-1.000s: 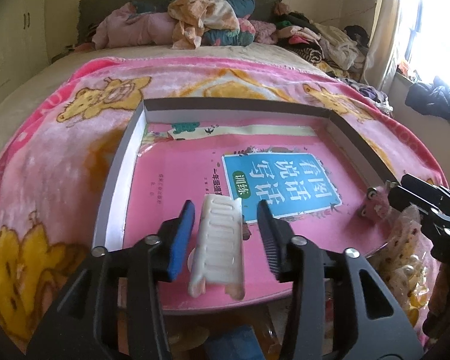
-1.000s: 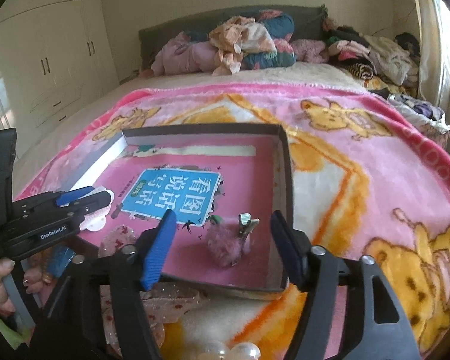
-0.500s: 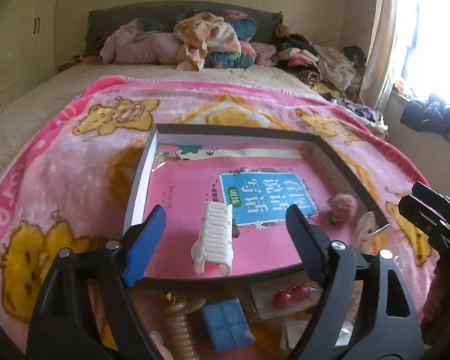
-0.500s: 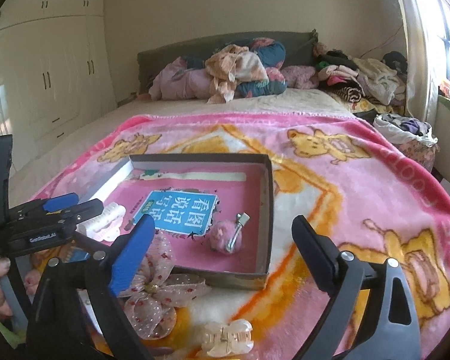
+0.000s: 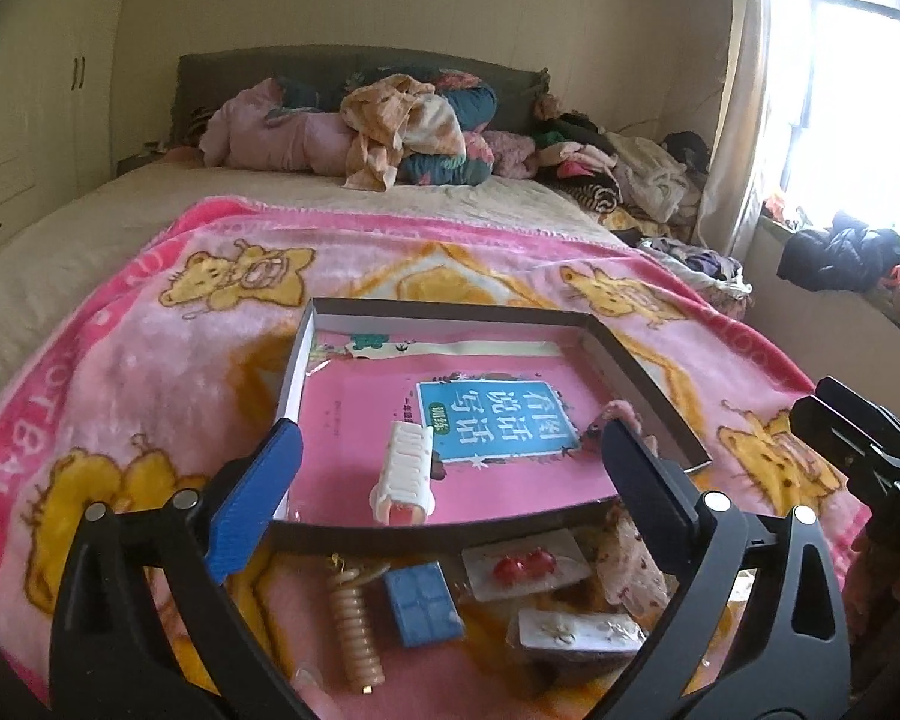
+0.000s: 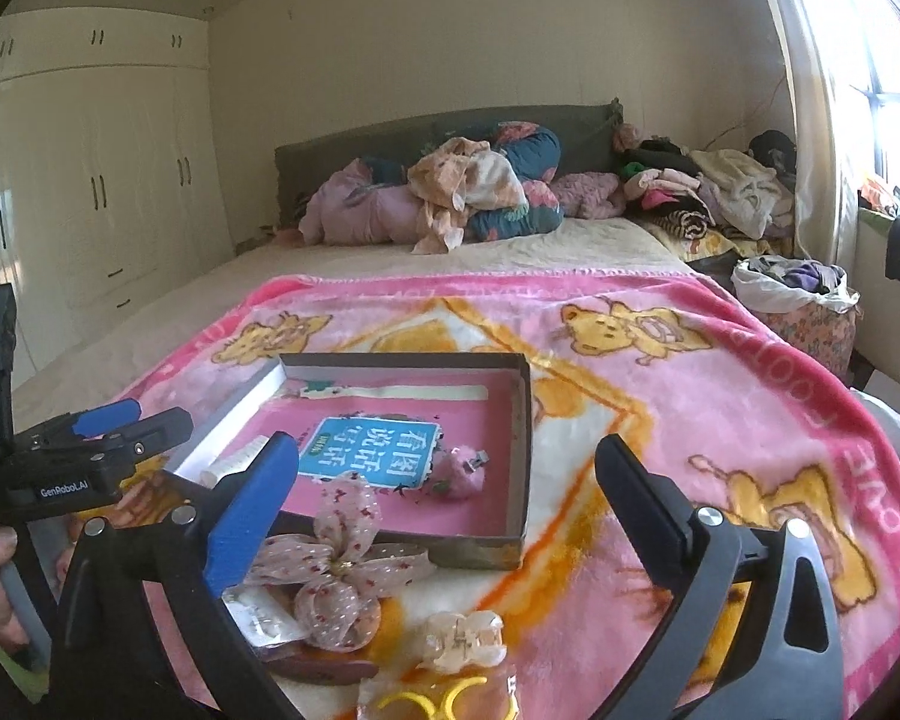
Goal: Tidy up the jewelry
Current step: 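Withdraw both open tools from the box toward the remaining items, then grasp the clear claw clip with the right tool while the left tool grasps the earring card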
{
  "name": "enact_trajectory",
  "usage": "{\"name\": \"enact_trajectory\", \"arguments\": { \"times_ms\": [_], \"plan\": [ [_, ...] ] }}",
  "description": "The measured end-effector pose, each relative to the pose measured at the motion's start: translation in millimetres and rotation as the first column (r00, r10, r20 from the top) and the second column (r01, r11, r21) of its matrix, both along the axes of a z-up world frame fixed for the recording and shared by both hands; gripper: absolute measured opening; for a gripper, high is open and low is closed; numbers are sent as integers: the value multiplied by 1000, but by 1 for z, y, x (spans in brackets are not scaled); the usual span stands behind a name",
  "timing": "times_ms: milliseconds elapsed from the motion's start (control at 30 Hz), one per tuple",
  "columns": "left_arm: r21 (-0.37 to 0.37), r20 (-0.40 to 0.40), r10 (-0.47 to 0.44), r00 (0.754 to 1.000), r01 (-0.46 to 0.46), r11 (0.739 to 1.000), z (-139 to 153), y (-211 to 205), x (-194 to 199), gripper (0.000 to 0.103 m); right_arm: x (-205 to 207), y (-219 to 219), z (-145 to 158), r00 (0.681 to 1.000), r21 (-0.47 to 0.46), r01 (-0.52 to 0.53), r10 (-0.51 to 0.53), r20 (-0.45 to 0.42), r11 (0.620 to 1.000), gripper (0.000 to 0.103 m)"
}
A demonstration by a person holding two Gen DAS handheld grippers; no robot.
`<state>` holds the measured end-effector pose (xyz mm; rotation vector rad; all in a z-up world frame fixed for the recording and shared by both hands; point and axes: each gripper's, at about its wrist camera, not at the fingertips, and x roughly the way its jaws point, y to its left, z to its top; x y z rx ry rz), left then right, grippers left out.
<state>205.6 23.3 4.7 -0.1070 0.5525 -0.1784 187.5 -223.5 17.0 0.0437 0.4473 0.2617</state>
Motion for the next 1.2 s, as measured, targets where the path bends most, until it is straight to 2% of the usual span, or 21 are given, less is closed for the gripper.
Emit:
{"name": "enact_trajectory", "arguments": {
  "times_ms": [567,833,1200],
  "plan": [
    [-11,36,-19,999,20,1000,5,-2,-38,91,-47,-4,3,1000,11,-8,8,15,1000,97],
    [12,22,-47,999,47,999,-4,-9,-52,91,-63,-12,-11,1000,12,2,-2,-21,1000,97],
    [54,-26,-114,993,116,992,-24,-23,-60,91,-69,-29,-46,993,-3,28,-29,-116,1000,97]
  ]
}}
